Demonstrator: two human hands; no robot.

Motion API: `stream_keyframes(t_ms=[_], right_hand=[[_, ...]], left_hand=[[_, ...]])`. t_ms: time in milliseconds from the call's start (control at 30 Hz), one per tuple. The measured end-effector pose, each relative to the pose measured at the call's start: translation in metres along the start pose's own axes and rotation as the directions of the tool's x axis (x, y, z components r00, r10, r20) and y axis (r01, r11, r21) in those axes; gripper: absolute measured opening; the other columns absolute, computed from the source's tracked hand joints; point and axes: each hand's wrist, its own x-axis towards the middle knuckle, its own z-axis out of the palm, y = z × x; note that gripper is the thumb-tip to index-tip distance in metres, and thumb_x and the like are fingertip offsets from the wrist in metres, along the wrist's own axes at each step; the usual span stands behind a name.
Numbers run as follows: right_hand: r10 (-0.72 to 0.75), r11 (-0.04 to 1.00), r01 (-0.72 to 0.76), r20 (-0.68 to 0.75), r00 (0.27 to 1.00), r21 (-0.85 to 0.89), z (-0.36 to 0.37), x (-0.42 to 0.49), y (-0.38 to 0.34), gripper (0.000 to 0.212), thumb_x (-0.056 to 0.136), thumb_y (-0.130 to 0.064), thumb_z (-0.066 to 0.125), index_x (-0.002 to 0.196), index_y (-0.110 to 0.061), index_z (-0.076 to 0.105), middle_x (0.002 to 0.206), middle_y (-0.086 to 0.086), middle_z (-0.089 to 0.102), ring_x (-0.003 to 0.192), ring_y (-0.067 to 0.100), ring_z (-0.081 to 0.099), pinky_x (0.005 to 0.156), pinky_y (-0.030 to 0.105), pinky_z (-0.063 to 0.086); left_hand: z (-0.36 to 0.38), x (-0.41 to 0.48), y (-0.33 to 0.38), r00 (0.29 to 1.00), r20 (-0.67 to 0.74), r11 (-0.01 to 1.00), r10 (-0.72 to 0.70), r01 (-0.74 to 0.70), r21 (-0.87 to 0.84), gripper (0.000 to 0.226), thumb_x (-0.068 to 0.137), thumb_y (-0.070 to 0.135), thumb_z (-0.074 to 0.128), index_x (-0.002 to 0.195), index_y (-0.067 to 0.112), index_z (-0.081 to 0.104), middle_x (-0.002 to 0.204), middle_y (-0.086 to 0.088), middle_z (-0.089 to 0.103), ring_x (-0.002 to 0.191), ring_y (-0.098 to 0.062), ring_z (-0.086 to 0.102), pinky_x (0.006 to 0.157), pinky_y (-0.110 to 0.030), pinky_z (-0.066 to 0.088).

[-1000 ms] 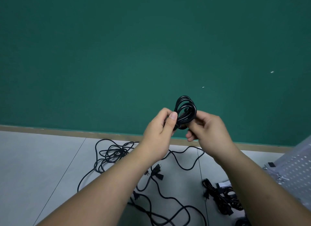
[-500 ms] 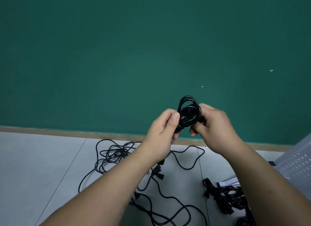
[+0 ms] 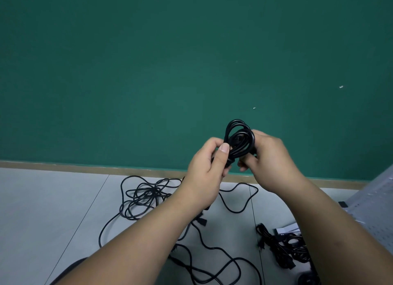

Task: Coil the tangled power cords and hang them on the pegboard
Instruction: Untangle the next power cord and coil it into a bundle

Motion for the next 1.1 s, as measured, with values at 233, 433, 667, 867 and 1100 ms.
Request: stream_keyframes(t_ms=[233, 433, 667, 867, 1100], right_hand=[[0.196, 0.946, -0.212, 0.087, 0.977, 0.243, 0.008, -0.003, 0.003, 0.012, 0.100, -0.013, 0.072, 0.096, -0.025, 0.074, 0.081, -0.003, 0.072, 0.067, 0.019, 0.077, 0.075, 0.036, 0.062], [0.117, 0.965, -0.107, -0.029, 0.993, 0.239, 0.025, -0.013, -0.005, 0.013, 0.092, -0.018, 0.082, 0.093, -0.029, 0.076, 0.084, -0.005, 0.077, 0.079, 0.016, 0.076, 0.083, 0.035, 0.062], [0.141, 0.828, -0.127, 0.017, 0.990, 0.545, 0.036, -0.021, -0.019, 0.018, 0.100, -0.013, 0.072, 0.116, -0.018, 0.069, 0.098, 0.001, 0.079, 0.087, 0.020, 0.079, 0.087, 0.033, 0.063], [0.328, 0.725, -0.228, -0.035, 0.944, 0.650, 0.034, -0.016, -0.027, 0.023, 0.096, -0.026, 0.077, 0.086, -0.006, 0.072, 0.072, 0.003, 0.075, 0.064, 0.018, 0.067, 0.065, 0.029, 0.059], [0.441, 0.660, -0.392, 0.092, 0.893, 0.641, 0.031, -0.011, -0.025, 0.039, 0.092, -0.050, 0.077, 0.086, -0.012, 0.080, 0.074, 0.004, 0.061, 0.066, 0.020, 0.047, 0.061, 0.034, 0.047]], left_hand=[[0.000, 0.007, -0.001, 0.984, -0.139, 0.989, -0.109, 0.093, -0.117, 0.028, 0.115, 0.032, 0.040, 0.097, 0.014, 0.051, 0.066, -0.001, 0.048, 0.058, -0.017, 0.038, 0.056, -0.036, 0.033], [-0.008, 0.020, -0.014, 0.934, -0.278, 0.974, -0.223, 0.207, -0.088, 0.036, 0.108, 0.054, 0.044, 0.095, 0.022, 0.054, 0.065, 0.002, 0.054, 0.058, -0.018, 0.044, 0.063, -0.043, 0.040], [-0.014, 0.020, -0.019, 0.950, -0.259, 0.981, -0.174, 0.191, 0.043, 0.042, 0.096, 0.070, 0.044, 0.094, 0.030, 0.055, 0.076, -0.007, 0.061, 0.067, -0.022, 0.054, 0.067, -0.056, 0.051], [-0.013, 0.015, -0.010, 0.980, -0.196, 0.992, -0.029, 0.052, 0.114, 0.019, 0.111, 0.039, 0.049, 0.110, 0.025, 0.061, 0.093, 0.008, 0.071, 0.080, -0.009, 0.062, 0.081, -0.039, 0.055], [-0.013, 0.011, -0.009, 0.974, -0.226, 0.993, 0.030, -0.003, 0.118, 0.012, 0.111, 0.031, 0.053, 0.116, 0.023, 0.060, 0.099, 0.011, 0.071, 0.088, -0.005, 0.066, 0.082, -0.030, 0.053]])
